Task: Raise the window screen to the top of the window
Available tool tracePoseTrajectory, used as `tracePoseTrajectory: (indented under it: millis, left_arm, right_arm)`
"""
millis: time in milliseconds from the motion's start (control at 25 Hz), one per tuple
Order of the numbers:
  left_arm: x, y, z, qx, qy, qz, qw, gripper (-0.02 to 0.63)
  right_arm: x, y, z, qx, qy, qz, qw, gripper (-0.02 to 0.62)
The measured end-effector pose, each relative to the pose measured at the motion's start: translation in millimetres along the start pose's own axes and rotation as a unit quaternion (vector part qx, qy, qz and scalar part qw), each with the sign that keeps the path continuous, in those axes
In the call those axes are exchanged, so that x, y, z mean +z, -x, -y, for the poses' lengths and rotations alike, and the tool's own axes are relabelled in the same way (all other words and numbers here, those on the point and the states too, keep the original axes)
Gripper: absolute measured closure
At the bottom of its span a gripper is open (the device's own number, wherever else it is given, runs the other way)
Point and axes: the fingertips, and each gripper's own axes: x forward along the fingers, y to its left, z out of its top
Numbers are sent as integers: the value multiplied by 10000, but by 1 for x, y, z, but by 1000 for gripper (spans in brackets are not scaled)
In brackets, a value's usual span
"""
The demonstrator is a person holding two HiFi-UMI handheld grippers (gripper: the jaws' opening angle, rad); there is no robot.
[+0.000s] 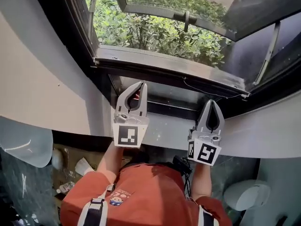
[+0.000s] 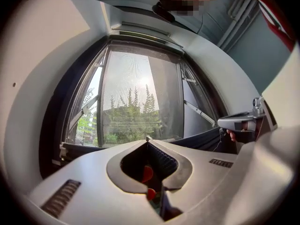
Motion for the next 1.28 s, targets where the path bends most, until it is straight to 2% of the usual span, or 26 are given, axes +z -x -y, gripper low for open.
tracePoseTrajectory:
  millis: [200,440,800,1160,1280]
  left_arm:
    - [-3,-8,2,-117,81,109,9998,600]
    - [-2,-23,19,-99,145,111,9998,600]
    - [12,-32,26,11,-250,96,9996,600]
    - [2,-40,21,74,-861,-135,9962,600]
    - [1,-42,20,93,-1040,-111,9945,600]
  right_arm:
    - [-3,-2,11,-227,167,-21,9996,586]
    - [1,-2,39,-296,98,140,9994,586]
    - [2,-10,53,-257,-231,372,9987,586]
    - [-5,-19,51,-136,-132,304,9994,586]
    - [-11,-22,49,-64,64,189,9998,586]
